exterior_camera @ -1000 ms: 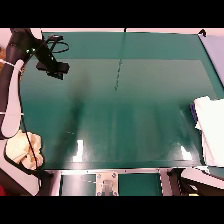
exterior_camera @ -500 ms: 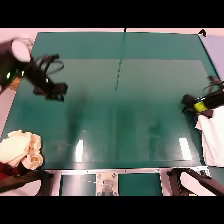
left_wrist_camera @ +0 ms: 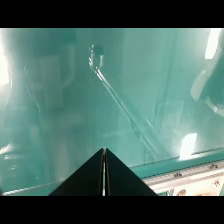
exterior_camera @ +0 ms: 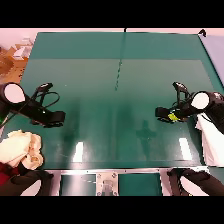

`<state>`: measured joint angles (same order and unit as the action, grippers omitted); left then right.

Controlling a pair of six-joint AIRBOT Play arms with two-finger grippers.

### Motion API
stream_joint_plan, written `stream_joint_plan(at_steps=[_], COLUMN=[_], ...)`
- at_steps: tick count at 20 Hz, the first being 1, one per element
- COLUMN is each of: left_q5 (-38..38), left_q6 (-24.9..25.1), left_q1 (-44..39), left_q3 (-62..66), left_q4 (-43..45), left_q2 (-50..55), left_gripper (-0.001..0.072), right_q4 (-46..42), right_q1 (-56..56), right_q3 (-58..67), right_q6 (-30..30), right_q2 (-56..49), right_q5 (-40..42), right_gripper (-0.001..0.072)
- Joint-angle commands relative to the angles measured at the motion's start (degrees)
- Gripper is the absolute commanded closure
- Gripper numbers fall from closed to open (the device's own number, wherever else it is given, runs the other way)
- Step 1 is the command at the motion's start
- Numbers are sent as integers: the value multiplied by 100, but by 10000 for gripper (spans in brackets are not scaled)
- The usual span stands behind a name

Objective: Fold the shirts.

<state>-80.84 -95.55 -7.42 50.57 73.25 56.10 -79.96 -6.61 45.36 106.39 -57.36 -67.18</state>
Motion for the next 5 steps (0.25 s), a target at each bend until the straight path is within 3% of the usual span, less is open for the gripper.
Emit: stream_joint_plan(at_steps=[1, 5], left_q5=[199, 201], left_q6=[2, 0], left_q1=[-2, -2], left_q3=[-127, -127], left_q4=[0, -9], left_q2=[-85, -85], left_gripper=[686, 685], right_q4=[7, 7], right_q1=[-136, -136], right_q3=[-35, -35], right_q6=[4, 4], right_q2=[15, 15], right_q5=[70, 70], right_gripper=[697, 697])
